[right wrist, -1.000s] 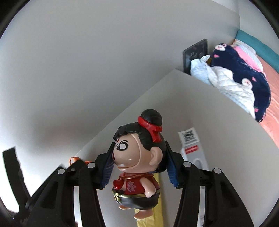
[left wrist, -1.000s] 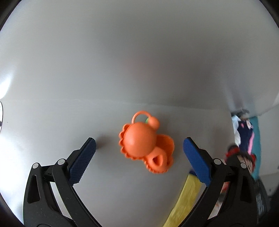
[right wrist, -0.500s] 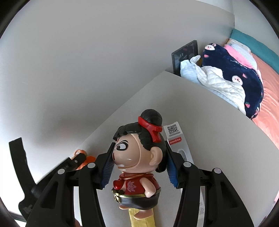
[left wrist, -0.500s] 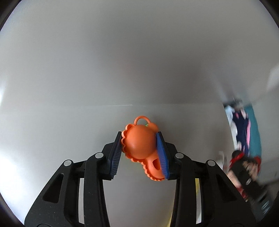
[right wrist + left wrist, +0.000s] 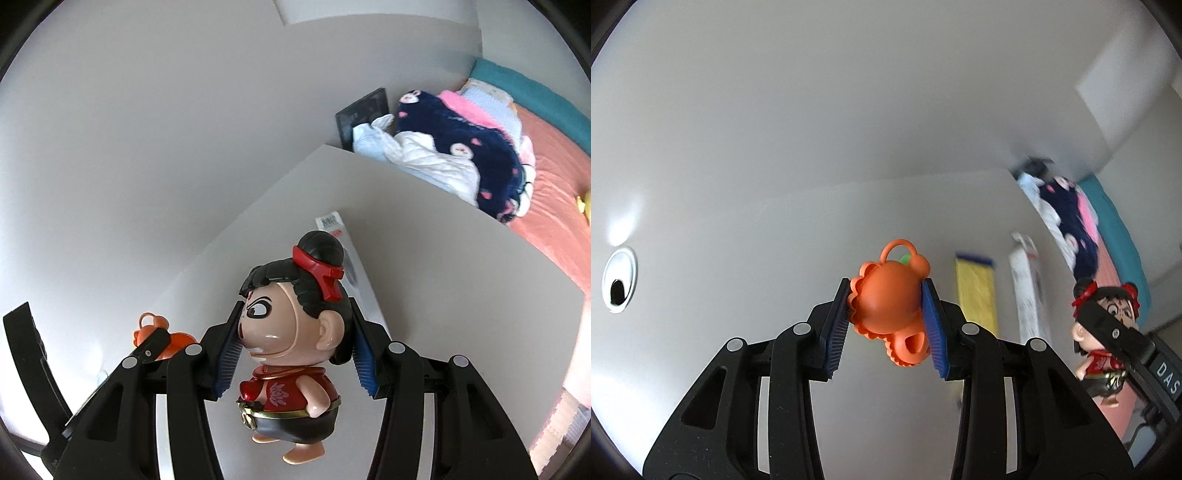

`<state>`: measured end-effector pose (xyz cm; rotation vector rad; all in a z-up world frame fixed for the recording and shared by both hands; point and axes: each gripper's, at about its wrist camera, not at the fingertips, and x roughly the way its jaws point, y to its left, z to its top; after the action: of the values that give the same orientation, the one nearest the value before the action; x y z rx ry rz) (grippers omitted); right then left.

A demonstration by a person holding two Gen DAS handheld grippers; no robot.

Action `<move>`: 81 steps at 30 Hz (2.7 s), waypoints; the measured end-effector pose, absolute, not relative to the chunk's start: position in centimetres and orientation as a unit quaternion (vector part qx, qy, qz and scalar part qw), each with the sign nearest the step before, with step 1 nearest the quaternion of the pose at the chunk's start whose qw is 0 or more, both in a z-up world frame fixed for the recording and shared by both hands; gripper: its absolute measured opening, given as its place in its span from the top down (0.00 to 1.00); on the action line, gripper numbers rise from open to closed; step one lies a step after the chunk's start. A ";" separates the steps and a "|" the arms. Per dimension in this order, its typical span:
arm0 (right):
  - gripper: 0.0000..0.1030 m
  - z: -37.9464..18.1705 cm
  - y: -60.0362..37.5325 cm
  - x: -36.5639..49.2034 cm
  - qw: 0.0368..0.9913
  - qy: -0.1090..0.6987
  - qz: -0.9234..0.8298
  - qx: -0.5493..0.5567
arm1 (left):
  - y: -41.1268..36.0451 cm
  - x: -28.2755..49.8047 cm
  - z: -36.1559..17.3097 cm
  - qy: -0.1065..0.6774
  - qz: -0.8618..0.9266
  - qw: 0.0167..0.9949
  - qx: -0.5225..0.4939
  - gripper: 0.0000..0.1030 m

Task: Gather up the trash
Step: 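Carry the doll and orange toy toward the black bin, then open both tools over the black bin to drop doll and orange toy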

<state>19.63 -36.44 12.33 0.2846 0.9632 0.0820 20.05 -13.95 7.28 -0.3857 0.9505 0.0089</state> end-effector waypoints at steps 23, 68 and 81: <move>0.48 14.0 -49.0 -5.5 0.887 0.421 -0.060 0.179 | -29.2 -0.1 9.1 0.448 -0.166 0.874 -0.086 0.64; 0.19 -1.9 -77.7 -36.5 0.742 0.446 -0.328 0.377 | -60.1 -24.5 -5.4 0.501 -0.398 0.731 0.237 0.06; 0.19 -0.9 -75.3 -33.2 0.757 0.456 -0.303 0.357 | -57.6 -21.5 -4.0 0.508 -0.383 0.747 0.194 0.06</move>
<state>-33.20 -75.30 -0.91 0.7774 0.9933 -0.6607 -21.47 -57.57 -3.98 0.4243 1.1118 -0.8377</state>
